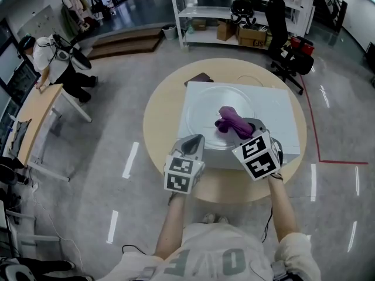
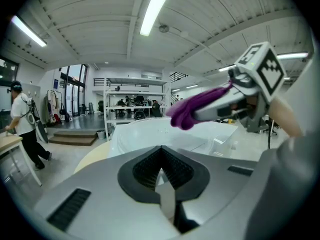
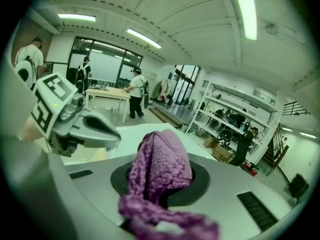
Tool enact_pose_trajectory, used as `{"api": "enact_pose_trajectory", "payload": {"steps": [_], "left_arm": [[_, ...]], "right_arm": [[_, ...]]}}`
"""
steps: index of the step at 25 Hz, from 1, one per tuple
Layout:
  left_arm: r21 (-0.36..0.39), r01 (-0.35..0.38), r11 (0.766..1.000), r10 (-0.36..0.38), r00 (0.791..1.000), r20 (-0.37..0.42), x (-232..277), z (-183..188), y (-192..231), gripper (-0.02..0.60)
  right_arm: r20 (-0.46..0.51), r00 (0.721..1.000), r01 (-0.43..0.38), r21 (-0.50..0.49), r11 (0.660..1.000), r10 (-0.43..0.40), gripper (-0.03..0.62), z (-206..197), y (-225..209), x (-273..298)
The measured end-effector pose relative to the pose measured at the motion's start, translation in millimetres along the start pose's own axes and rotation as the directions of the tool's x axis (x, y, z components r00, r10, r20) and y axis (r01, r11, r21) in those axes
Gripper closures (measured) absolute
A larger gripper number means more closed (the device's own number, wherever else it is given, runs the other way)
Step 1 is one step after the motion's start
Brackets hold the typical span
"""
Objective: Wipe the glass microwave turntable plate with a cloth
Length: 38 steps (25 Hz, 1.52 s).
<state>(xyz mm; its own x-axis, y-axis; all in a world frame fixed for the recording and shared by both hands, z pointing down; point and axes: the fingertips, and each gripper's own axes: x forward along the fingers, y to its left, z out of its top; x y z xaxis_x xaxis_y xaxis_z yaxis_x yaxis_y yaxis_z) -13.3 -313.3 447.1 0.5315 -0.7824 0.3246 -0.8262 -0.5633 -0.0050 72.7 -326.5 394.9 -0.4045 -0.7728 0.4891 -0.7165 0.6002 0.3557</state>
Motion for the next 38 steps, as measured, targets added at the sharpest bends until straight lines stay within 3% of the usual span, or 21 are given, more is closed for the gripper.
{"api": "enact_pose_trajectory", "payload": {"steps": [3,7,12,24,38], "left_arm": [[0.003,0.004,1.0,-0.004,1.0,-0.006,0,0,1,0.578],[-0.007,0.007,1.0,-0.007,1.0,-0.002,0,2,0,0.578],[-0.022,0.015,1.0,-0.015,1.0,-0.004,0,4,1,0.578],[-0.013,0.008,1.0,-0.009,1.0,-0.012,0,2,1,0.578],[-0.01,-0.004,1.0,0.004,1.0,-0.009,1,2,3,0.578]], "right_arm": [[0.025,0.999,0.041,0.068,0.997,-0.043,0.546,19,-41,29],[-0.038,0.993,0.11,0.074,0.991,-0.107,0.546,24,-87,72],[-0.107,0.991,0.095,0.089,0.992,-0.085,0.546,13,-103,110],[-0.132,0.991,0.021,0.098,0.995,-0.008,0.546,-1,-87,112],[-0.098,0.993,-0.05,0.11,0.993,0.061,0.546,-37,2,13]]}}
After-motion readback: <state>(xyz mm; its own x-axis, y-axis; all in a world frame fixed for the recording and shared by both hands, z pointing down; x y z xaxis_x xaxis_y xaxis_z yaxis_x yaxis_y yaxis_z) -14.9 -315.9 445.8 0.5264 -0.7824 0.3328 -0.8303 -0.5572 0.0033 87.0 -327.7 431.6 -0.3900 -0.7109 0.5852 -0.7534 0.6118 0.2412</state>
